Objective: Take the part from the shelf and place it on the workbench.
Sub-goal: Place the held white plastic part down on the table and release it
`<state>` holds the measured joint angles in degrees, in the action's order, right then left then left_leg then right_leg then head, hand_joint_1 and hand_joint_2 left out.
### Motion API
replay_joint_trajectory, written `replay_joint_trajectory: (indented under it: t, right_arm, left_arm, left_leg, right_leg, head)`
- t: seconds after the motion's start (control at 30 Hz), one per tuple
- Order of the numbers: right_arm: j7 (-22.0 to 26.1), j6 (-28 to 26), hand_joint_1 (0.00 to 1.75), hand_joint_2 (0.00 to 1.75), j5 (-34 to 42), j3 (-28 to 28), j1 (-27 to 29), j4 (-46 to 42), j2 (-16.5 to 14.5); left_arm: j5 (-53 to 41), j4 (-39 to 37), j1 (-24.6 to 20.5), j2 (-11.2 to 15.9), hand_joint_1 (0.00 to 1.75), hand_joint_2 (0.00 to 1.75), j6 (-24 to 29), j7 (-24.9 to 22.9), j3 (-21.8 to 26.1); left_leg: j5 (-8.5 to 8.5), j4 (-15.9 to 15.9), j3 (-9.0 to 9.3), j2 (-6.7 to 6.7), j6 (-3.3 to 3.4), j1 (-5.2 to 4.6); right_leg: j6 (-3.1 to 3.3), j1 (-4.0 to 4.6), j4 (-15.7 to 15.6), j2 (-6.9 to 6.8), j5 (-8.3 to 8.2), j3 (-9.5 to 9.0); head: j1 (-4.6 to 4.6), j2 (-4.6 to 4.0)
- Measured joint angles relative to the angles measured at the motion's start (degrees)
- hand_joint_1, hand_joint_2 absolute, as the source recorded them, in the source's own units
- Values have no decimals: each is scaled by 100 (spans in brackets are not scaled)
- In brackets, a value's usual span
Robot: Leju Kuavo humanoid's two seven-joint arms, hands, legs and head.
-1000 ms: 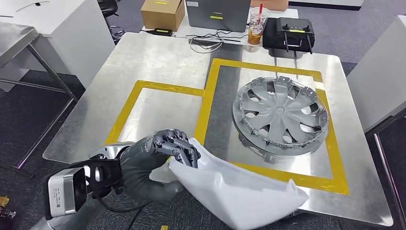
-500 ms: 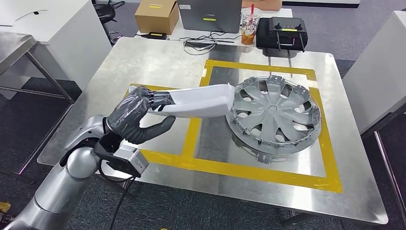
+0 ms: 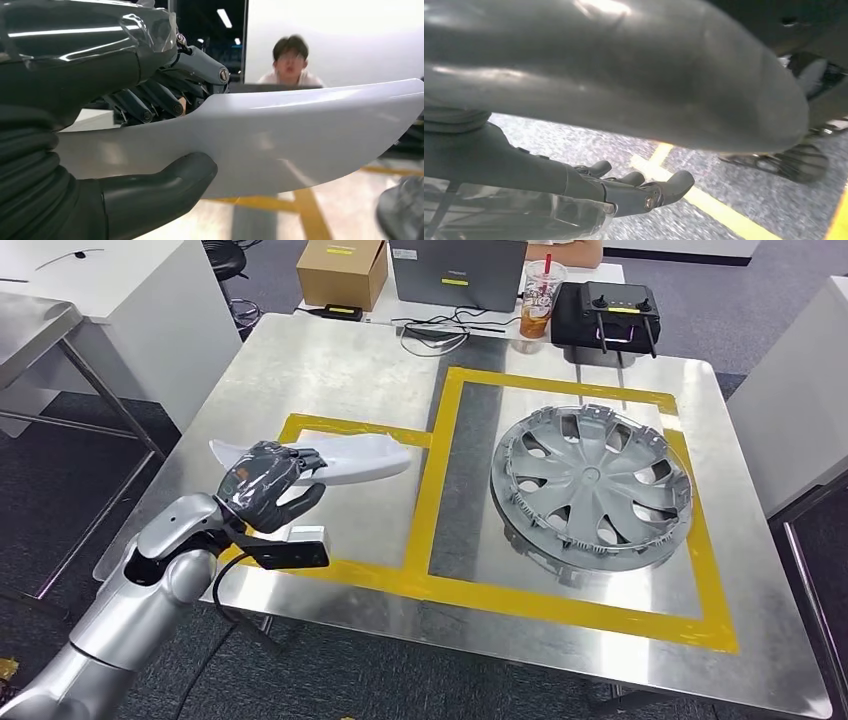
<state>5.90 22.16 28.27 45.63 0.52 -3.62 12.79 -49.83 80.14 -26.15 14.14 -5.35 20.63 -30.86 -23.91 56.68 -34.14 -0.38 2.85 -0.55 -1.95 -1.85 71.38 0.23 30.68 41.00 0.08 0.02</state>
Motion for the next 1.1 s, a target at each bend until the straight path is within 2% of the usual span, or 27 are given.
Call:
replay_joint_trajectory:
  t: [0.07,0.1,0.13,0.23,0.3,0.33,0.4,0.43,0.47,0.5,0.57,0.6,0.63,0.67,0.73,0.8,0.83,0.9,0.93,0.97,1.0,1.03,1.07,1.1]
  right_arm:
    - [-17,40,0,0,-1,5,9,61,-2]
    - [-19,57,0,0,-1,10,11,95,-7]
    - [-20,71,0,0,-1,15,11,125,-13]
    - [11,85,0,0,-19,33,7,179,-44]
    - [71,75,0,0,-34,50,2,201,-57]
    - [101,69,0,0,-38,61,0,210,-61]
    - [160,51,0,0,-45,85,-4,223,-69]
    - [197,40,0,0,-50,98,-7,226,-72]
    - [238,30,0,0,-55,110,-11,229,-74]
    - [271,23,0,0,-60,121,-17,232,-76]
    - [316,22,0,0,-67,133,-32,234,-79]
    - [331,22,0,0,-68,136,-38,235,-80]
    - [344,22,0,0,-68,138,-38,236,-80]
    - [355,22,0,0,-68,139,-37,238,-80]
    - [366,23,0,0,-69,141,-35,245,-80]
    - [371,24,0,0,-70,143,-37,251,-78]
    - [372,24,0,0,-71,143,-36,254,-77]
    - [374,24,0,0,-83,144,-35,260,-73]
    - [377,24,0,0,-95,147,-34,262,-72]
    - [379,23,0,0,-109,152,-34,262,-68]
    - [380,17,0,0,-121,160,-35,261,-63]
    - [380,2,0,0,-128,167,-36,259,-54]
    - [380,-18,0,0,-133,173,-38,258,-42]
    - [378,-45,0,0,-135,175,-39,255,-30]
  left_arm:
    - [-76,-109,101,37,175,175,38,4,26]
    - [-116,-161,157,62,175,175,60,15,46]
    - [-147,-207,215,85,175,175,81,33,63]
    - [-231,-321,428,126,175,175,148,157,103]
    - [-274,-368,576,121,175,175,196,267,116]
    - [-298,-392,640,112,175,175,218,309,110]
    - [-340,-444,746,79,175,175,243,351,82]
    - [-349,-473,789,52,175,175,246,359,64]
    - [-350,-502,820,22,175,175,247,364,45]
    - [-348,-528,838,-7,175,175,250,367,23]
    - [-343,-555,832,-52,175,175,260,373,-10]
    - [-341,-560,820,-71,175,175,267,375,-20]
    - [-340,-565,809,-87,175,175,273,378,-25]
    - [-339,-572,802,-99,175,175,277,380,-30]
    - [-336,-591,800,-118,175,175,283,382,-40]
    - [-327,-602,798,-141,175,175,286,385,-48]
    - [-321,-605,795,-155,175,175,287,387,-50]
    - [-308,-627,792,-185,175,175,282,396,-62]
    - [-295,-650,792,-207,175,175,275,402,-72]
    - [-274,-679,788,-235,175,175,269,409,-85]
    - [-250,-717,775,-270,175,175,264,413,-100]
    - [-222,-756,755,-308,175,175,262,417,-114]
    - [-190,-797,726,-351,131,175,269,420,-132]
    - [-159,-839,693,-395,87,175,283,421,-151]
  left_leg:
    - [-35,45,-7,-15,-37,-1]
    - [-64,84,-17,-21,-68,-10]
    - [-87,114,-27,-24,-94,-19]
    - [-130,151,-42,-27,-160,-9]
    - [-279,368,-139,-19,-228,19]
    - [-431,650,-273,-12,-267,39]
    - [-765,1425,-653,-1,-325,80]
    - [-847,1720,-811,1,-338,99]
    - [-827,1819,-877,4,-342,112]
    - [-707,1698,-832,6,-338,122]
    - [-332,927,-452,13,-300,126]
    - [-209,555,-259,18,-275,112]
    - [-152,310,-132,21,-250,94]
    - [-152,199,-76,23,-224,72]
    - [-144,160,-55,16,-160,50]
    - [-90,79,6,12,-73,58]
    - [-63,41,34,13,-36,63]
    - [-53,33,33,12,5,34]
    - [-54,35,30,9,15,17]
    - [-56,36,29,3,22,3]
    - [-58,41,30,-6,24,-7]
    - [-61,49,32,-17,21,-12]
    - [-68,66,31,-28,14,-15]
    - [-83,91,22,-39,-4,-31]
  right_leg:
    - [-72,-7,-778,0,-301,-359]
    - [-63,-6,-1080,4,-410,-511]
    - [-32,4,-1239,7,-463,-596]
    - [83,25,-1287,13,-488,-643]
    - [137,-3,-1298,12,-488,-667]
    - [155,-12,-1300,11,-485,-678]
    - [169,-12,-1300,9,-476,-685]
    - [171,-11,-1299,8,-473,-687]
    - [172,-11,-1299,8,-471,-691]
    - [172,-12,-1299,8,-469,-698]
    - [163,-11,-1300,11,-464,-717]
    - [148,2,-1300,13,-459,-722]
    - [125,10,-1301,14,-454,-722]
    - [93,13,-1304,14,-450,-722]
    - [18,4,-1323,12,-454,-725]
    - [-7,-1,-1188,5,-372,-659]
    - [12,3,-945,3,-250,-544]
    - [66,12,-188,1,70,-184]
    - [67,15,150,1,178,-16]
    - [47,16,314,0,207,72]
    - [8,17,236,0,143,43]
    - [-37,16,-85,-1,3,-107]
    - [-72,16,-528,-1,-164,-322]
    - [-76,26,-925,0,-309,-516]
  head:
    - [2,0]
    - [-3,0]
    - [-6,0]
    - [-11,1]
    - [-26,0]
    - [-37,0]
    - [-49,0]
    - [-49,0]
    - [-49,0]
    - [-49,0]
    - [-48,0]
    - [-46,0]
    - [-45,0]
    - [-44,0]
    - [-45,0]
    - [-33,0]
    - [-26,0]
    - [-17,0]
    - [-17,0]
    - [-17,0]
    - [-17,0]
    - [-17,0]
    - [-15,0]
    - [-15,0]
